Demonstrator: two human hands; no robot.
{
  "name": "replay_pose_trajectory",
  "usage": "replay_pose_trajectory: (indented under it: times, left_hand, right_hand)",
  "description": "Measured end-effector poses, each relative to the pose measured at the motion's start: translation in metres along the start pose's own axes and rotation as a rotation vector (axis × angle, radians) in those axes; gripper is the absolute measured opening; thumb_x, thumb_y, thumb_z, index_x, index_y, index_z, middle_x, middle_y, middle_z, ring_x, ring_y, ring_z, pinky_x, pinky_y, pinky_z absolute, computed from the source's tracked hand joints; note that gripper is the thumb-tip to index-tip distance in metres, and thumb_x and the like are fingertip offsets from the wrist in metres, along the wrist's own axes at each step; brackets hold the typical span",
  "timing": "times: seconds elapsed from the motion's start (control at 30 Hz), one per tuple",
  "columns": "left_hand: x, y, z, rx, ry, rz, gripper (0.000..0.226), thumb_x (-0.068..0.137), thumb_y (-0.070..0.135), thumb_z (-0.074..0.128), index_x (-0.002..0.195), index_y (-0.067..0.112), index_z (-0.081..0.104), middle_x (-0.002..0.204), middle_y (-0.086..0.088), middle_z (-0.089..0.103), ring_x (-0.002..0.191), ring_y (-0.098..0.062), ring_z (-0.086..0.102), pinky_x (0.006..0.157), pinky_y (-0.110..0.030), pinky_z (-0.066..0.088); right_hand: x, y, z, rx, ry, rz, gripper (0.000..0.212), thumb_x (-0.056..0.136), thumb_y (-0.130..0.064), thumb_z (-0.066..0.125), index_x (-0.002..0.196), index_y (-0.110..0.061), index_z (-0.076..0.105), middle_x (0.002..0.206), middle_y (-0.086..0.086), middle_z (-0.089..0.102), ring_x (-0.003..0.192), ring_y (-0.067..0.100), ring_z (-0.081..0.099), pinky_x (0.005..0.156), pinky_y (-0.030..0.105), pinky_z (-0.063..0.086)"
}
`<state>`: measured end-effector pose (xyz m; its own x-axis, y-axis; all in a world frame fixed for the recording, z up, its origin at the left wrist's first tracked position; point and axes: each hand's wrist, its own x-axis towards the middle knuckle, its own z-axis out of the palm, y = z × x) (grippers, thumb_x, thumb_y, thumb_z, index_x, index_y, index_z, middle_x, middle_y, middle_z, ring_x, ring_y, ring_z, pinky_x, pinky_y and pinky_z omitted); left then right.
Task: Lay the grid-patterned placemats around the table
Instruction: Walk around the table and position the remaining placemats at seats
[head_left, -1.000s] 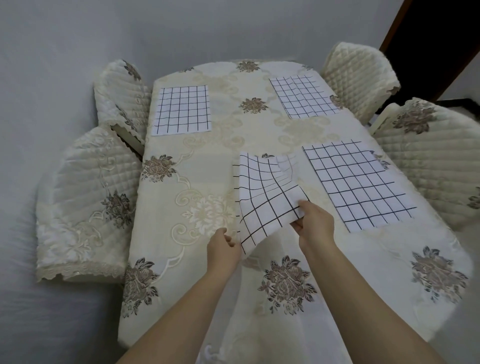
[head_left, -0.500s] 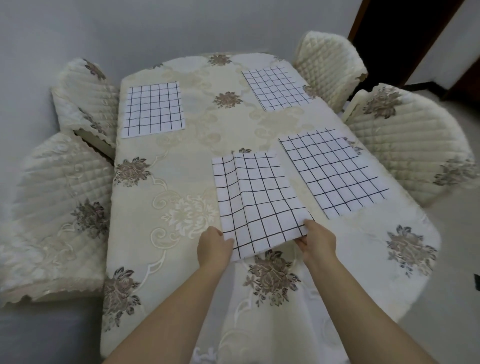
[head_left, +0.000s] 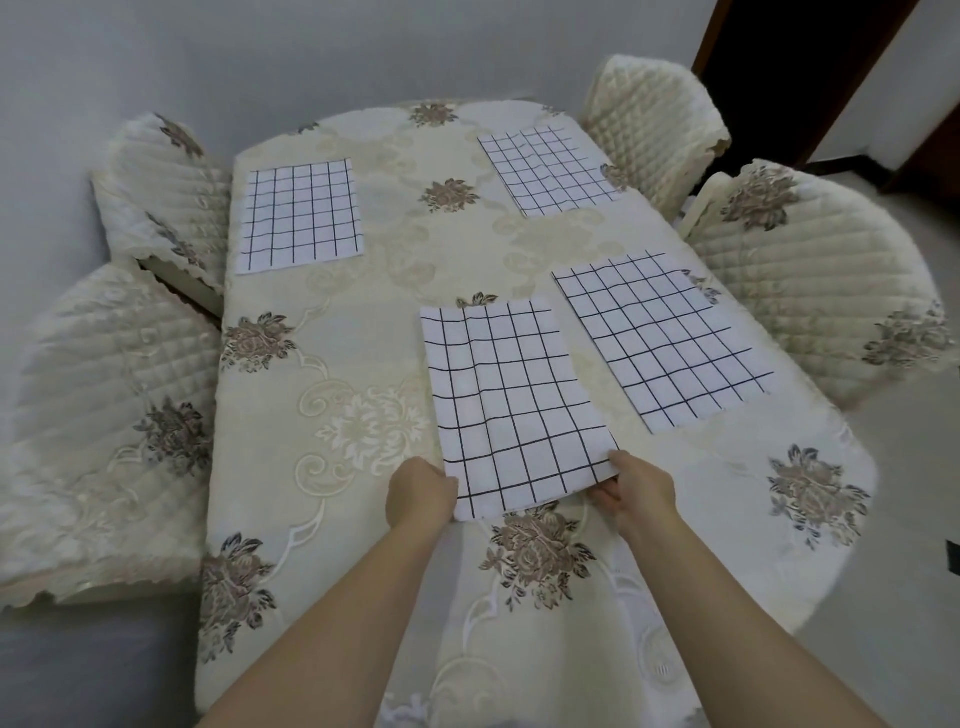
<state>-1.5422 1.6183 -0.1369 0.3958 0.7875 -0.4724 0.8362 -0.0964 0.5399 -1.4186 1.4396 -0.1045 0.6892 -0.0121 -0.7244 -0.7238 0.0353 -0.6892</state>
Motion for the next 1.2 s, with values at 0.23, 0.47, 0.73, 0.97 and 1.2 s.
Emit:
replay_pose_trajectory:
  times: [0.23, 0.47, 0.73, 0.97, 1.2]
  left_hand:
    - [0.005, -0.013, -0.018, -0.382, -0.047, -0.095, 0.01, 0.076, 0.011, 0.071, 0.074, 0.01, 0.061, 0.08, -0.008, 0.067, 0.078, -0.027, 0.063, 0.073, -0.037, 0.055]
    - [0.013, -0.032, -0.025, -0.687, -0.156, -0.192, 0.01, 0.071, 0.001, 0.073, 0.078, 0.003, 0.066, 0.092, -0.025, 0.071, 0.087, -0.038, 0.069, 0.083, -0.053, 0.056]
    - [0.006, -0.014, -0.064, -0.464, 0.244, 0.085, 0.017, 0.083, 0.009, 0.061, 0.069, 0.019, 0.058, 0.068, 0.004, 0.06, 0.077, -0.023, 0.06, 0.069, -0.027, 0.04]
    - [0.013, 0.02, -0.114, -0.366, 0.315, 0.386, 0.008, 0.086, 0.013, 0.063, 0.084, 0.014, 0.07, 0.08, 0.004, 0.067, 0.084, -0.011, 0.063, 0.075, -0.019, 0.048]
    - [0.012, 0.047, -0.165, -0.23, 0.301, 0.573, 0.009, 0.085, 0.015, 0.067, 0.085, 0.015, 0.075, 0.081, 0.006, 0.071, 0.084, -0.01, 0.065, 0.082, -0.025, 0.051]
  right_hand:
    - [0.007, -0.002, -0.001, -0.093, -0.059, 0.048, 0.018, 0.088, -0.006, 0.064, 0.102, 0.003, 0.059, 0.093, 0.019, 0.063, 0.078, 0.031, 0.063, 0.054, 0.04, 0.055]
    - [0.007, 0.003, 0.01, -0.323, -0.126, 0.004, 0.01, 0.082, 0.004, 0.066, 0.091, 0.006, 0.061, 0.093, 0.026, 0.062, 0.081, 0.044, 0.064, 0.052, 0.057, 0.056]
    - [0.002, 0.004, 0.033, -0.952, -0.144, -0.4, 0.022, 0.083, -0.019, 0.069, 0.093, 0.0, 0.068, 0.084, 0.013, 0.071, 0.076, 0.024, 0.066, 0.07, 0.036, 0.054]
    - [-0.031, -0.035, 0.121, -1.273, -0.533, -1.062, 0.054, 0.086, -0.021, 0.067, 0.135, -0.022, 0.046, 0.14, 0.002, 0.042, 0.13, 0.021, 0.038, 0.1, 0.032, 0.037]
    - [-0.061, -0.074, 0.215, -1.513, -0.769, -1.545, 0.053, 0.082, -0.023, 0.072, 0.131, -0.022, 0.054, 0.146, 0.004, 0.044, 0.144, 0.025, 0.023, 0.115, 0.039, 0.022]
